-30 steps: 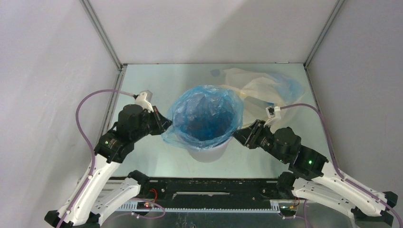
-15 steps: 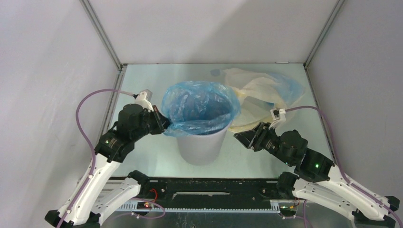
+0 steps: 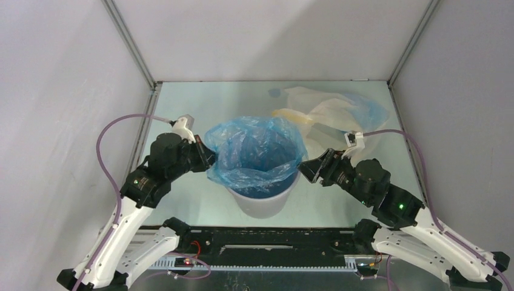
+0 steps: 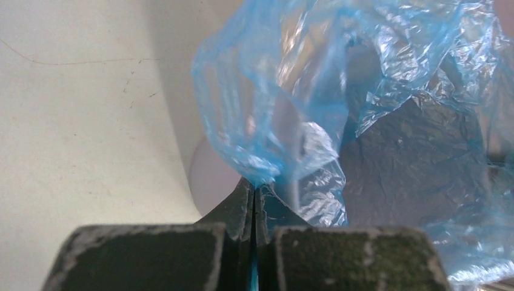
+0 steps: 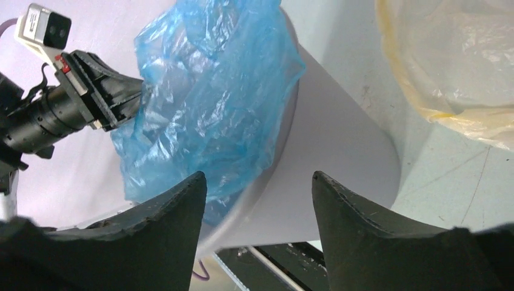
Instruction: Put the trash bags into the trash bin
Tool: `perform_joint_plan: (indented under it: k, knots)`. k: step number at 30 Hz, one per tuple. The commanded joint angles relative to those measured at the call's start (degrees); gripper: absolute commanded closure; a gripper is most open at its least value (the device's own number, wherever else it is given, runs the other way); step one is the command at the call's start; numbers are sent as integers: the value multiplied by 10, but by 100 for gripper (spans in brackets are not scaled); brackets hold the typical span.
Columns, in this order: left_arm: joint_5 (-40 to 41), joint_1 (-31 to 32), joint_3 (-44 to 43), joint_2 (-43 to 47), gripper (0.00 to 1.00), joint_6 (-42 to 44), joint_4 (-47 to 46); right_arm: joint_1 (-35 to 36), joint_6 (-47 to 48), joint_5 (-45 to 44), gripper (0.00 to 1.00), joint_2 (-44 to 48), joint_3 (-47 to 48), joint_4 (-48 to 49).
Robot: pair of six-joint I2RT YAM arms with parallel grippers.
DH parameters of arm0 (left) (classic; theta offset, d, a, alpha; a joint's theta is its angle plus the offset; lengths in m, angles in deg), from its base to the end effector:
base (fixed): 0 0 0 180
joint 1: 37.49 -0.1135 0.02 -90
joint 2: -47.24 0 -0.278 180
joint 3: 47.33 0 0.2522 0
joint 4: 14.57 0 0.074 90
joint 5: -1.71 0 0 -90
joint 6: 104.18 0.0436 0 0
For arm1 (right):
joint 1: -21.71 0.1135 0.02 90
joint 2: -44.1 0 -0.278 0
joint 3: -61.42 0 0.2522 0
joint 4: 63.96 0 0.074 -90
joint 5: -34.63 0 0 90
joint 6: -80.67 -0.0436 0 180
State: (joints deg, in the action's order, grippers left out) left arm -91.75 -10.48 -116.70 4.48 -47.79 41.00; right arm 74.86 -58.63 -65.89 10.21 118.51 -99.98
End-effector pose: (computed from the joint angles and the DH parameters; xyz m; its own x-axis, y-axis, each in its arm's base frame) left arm 0.1273 -0.0678 0.3583 -0.6362 -0.2959 -0.7125 0.1779 0.8424 -0.5087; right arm 0.0873 0.1032 0.3419 -0.6023 0.4392 -0.6666 -0.3425 0.6120 0.7128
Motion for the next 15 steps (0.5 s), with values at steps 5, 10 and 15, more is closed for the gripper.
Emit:
perform_joint_plan:
  k: [5, 10, 15]
  knots:
    - [-54, -2, 13, 18, 100, -25, -32, -9, -5, 38, 54, -29, 22, 34]
    - [-82, -1, 48, 19, 100, -46, -69, -9, -12, 55, 64, -53, 22, 50]
    - [-92, -2, 59, 11, 100, -54, -91, -10, -12, 49, 75, -69, 22, 74]
